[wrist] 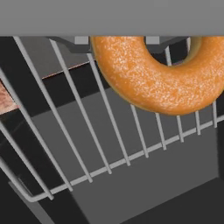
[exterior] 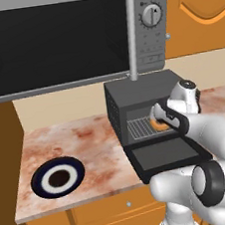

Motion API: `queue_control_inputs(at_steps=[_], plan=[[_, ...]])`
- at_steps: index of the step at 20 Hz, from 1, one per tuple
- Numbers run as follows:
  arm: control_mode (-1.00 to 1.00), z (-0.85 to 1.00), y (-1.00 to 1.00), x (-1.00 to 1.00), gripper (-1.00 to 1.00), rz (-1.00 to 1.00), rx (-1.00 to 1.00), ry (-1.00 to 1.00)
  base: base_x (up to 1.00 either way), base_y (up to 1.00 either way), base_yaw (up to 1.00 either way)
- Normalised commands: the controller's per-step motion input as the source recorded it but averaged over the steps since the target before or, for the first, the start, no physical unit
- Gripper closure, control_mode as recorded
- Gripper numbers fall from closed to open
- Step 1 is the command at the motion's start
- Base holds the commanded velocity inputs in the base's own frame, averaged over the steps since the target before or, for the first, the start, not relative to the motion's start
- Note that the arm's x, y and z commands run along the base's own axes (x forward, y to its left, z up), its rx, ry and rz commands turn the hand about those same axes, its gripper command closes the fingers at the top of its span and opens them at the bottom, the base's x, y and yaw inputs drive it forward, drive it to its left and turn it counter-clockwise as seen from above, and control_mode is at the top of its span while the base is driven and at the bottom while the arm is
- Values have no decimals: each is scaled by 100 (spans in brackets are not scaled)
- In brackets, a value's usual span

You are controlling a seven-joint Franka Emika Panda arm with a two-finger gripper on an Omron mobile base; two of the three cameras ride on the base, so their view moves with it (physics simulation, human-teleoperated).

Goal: Pick up the bagel from the plate, place it on the toaster oven rack, close the door, and set the timer.

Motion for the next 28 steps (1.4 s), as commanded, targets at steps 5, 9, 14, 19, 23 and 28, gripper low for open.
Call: queue_control_inputs(at_steps=[5, 9, 14, 19, 23, 28], plan=[[-100, -4, 0, 2, 100, 0, 0, -2, 0, 0, 0], [-100, -13, 0, 0, -100, 0, 0, 0, 0, 0, 0], [-100, -3, 0, 0, -100, 0, 0, -1, 0, 0, 0], [-100, 21, 0, 0, -100, 0, 0, -8, 0, 0, 0], [-100, 34, 0, -11, -100, 0, 0, -6, 0, 0, 0], [-100, 29, -1, -12, -100, 0, 0, -1, 0, 0, 0]])
